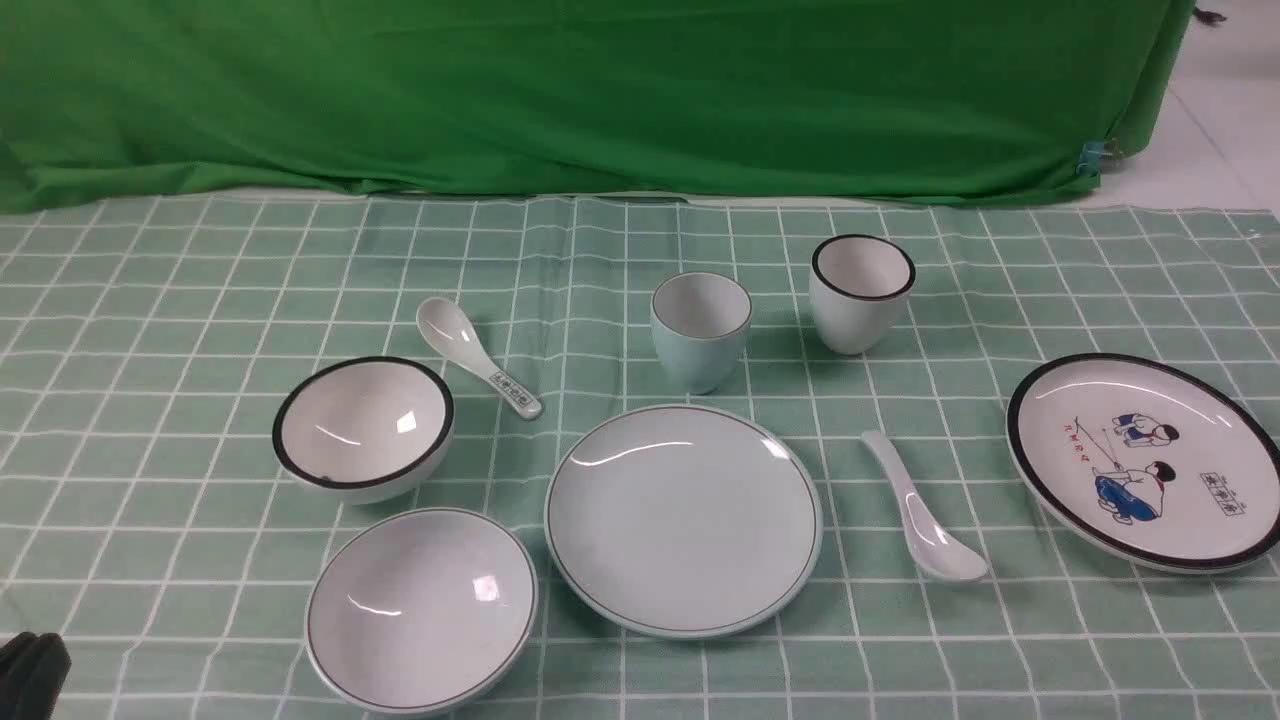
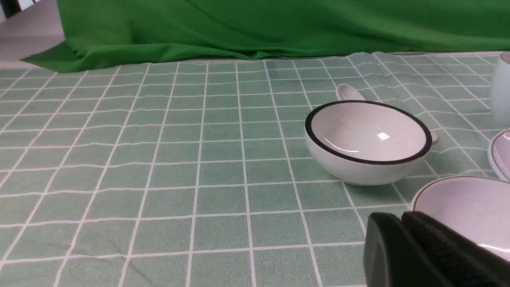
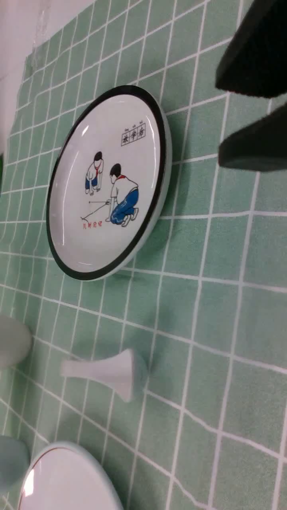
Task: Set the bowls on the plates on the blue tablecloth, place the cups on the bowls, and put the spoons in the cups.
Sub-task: 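Reach toward the plain white bowl and position the gripper at its rim, then place the bowl on top of the plate with the left gripper, then grasp the light green cup by its rim with the left gripper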
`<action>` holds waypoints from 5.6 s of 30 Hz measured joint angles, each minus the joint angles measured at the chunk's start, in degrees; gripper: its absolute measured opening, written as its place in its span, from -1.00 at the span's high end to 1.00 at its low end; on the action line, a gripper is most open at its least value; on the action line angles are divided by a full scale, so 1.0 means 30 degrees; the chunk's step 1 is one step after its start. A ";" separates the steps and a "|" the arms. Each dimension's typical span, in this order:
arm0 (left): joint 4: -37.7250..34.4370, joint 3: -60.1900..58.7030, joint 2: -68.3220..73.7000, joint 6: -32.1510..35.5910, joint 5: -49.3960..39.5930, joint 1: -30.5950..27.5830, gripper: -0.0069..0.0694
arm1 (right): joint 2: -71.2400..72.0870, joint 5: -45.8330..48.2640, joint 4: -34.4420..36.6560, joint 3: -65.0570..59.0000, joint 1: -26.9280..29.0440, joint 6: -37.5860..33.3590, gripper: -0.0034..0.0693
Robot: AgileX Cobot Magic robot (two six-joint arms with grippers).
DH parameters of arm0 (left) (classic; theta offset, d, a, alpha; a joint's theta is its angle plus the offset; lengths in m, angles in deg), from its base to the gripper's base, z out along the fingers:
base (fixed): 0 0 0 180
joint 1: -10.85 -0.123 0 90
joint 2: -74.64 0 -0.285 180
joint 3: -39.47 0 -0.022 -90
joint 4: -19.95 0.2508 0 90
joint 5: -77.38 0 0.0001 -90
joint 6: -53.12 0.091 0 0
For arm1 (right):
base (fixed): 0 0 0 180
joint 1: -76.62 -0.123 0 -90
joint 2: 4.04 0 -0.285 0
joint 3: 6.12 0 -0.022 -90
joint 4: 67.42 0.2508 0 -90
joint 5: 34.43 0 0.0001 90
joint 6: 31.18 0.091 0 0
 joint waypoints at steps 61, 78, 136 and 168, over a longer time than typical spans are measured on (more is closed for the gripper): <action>-0.0166 1.6808 2.4913 -0.5482 -1.1628 0.3739 0.82 | -0.8154 0.8198 0.3306 1.1786 -0.3700 0.4877 0.83; 0.2183 1.6786 2.9690 -0.6873 -0.8155 0.4845 -0.03 | -1.5216 1.1424 0.3420 1.6649 -0.6823 0.1847 0.82; -0.3572 2.7724 3.6186 -0.3403 -1.0167 0.8275 -0.18 | -1.5215 1.0931 0.3460 1.6649 -0.6845 0.1792 0.71; -0.1197 3.7590 4.3492 -0.5175 -1.0008 0.8241 0.68 | -1.5215 1.1044 0.3385 1.6649 -0.6845 0.0850 0.66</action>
